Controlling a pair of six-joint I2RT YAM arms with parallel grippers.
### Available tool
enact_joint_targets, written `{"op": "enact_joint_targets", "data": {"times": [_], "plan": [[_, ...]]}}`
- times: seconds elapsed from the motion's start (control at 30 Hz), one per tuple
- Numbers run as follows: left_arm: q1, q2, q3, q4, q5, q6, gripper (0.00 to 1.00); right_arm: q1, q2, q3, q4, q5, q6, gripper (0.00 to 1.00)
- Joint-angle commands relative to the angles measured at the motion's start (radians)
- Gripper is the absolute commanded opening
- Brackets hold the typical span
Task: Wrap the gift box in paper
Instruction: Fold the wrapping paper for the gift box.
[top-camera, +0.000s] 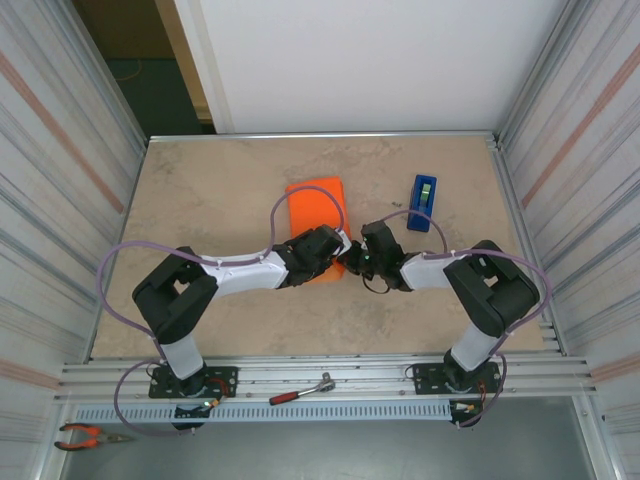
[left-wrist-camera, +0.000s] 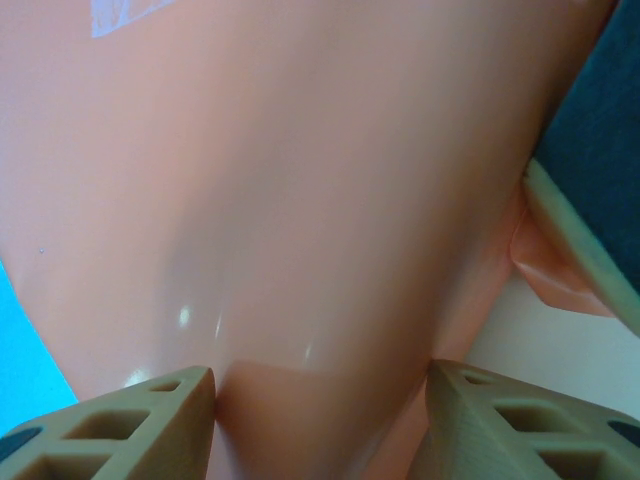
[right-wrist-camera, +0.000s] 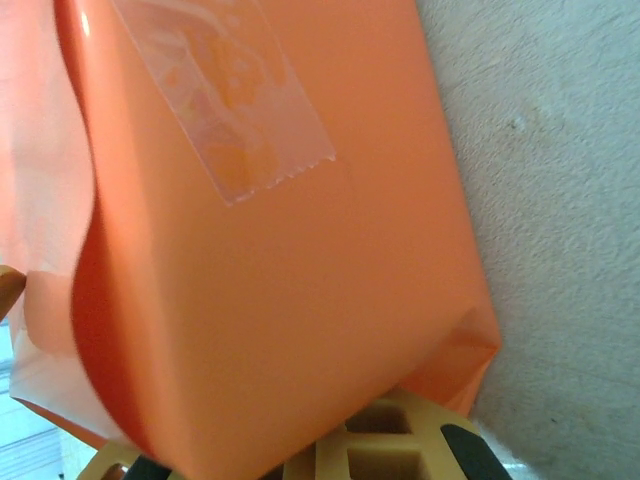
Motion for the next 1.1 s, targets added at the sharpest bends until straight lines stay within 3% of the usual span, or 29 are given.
{"op": "enact_joint_targets", "data": {"times": [0.0,0.67,1.07], "plan": [[-0.008,0.043,-0.031,-0.052,0.039,-0.002,0.56,0.016,0.028,-0.029,0.119,0.022,0.045,0.00],[-0.014,0.046,-0.033,-0.054,0.039,-0.002,0.56,0.080,0.063,-0.088,0.210,0.109,0.092,0.00],[-0.017,0.047,-0.034,-0.052,0.037,-0.001,0.56,0.104,0.093,-0.112,0.282,0.100,0.169,0.00]]}}
